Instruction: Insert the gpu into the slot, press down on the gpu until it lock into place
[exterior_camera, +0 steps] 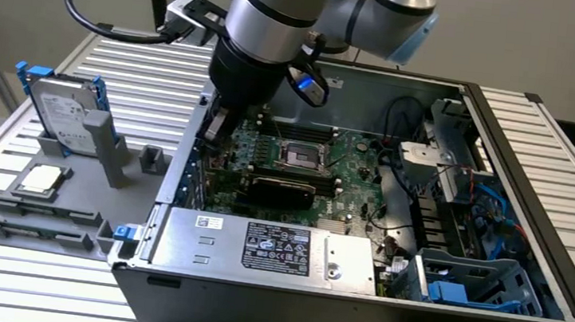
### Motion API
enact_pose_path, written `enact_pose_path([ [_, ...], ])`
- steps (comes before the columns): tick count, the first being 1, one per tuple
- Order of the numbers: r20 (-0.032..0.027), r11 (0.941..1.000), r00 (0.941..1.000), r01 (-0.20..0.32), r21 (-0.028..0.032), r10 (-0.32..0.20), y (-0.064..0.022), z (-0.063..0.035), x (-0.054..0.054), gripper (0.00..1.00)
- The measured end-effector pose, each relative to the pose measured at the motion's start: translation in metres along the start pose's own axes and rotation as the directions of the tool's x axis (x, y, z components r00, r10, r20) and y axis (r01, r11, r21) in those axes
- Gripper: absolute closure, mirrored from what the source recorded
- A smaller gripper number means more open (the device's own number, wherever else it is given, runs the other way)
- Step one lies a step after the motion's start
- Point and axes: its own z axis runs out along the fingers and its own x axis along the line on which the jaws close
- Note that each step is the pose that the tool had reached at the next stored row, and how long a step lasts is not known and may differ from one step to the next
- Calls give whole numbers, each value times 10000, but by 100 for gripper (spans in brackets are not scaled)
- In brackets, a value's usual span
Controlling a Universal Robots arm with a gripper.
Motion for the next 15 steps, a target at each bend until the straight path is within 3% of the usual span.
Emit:
enact_pose_path([
  [5, -7, 10000, 10000, 3, -10, -3, -181, -68, -41, 89],
  [7, -2, 10000, 10000, 10, 22, -10, -236, -86, -53, 89],
  [9, 36, 9998, 10000, 22, 205, -23, -262, -93, -59, 89],
  [11, 83, 9990, 10000, 40, 444, -43, -282, -98, -64, 89],
  [12, 112, 9983, 9999, 51, 586, -58, -289, -100, -66, 89],
  [15, 212, 9938, 9997, 90, 1109, -114, -305, -105, -69, 89],
])
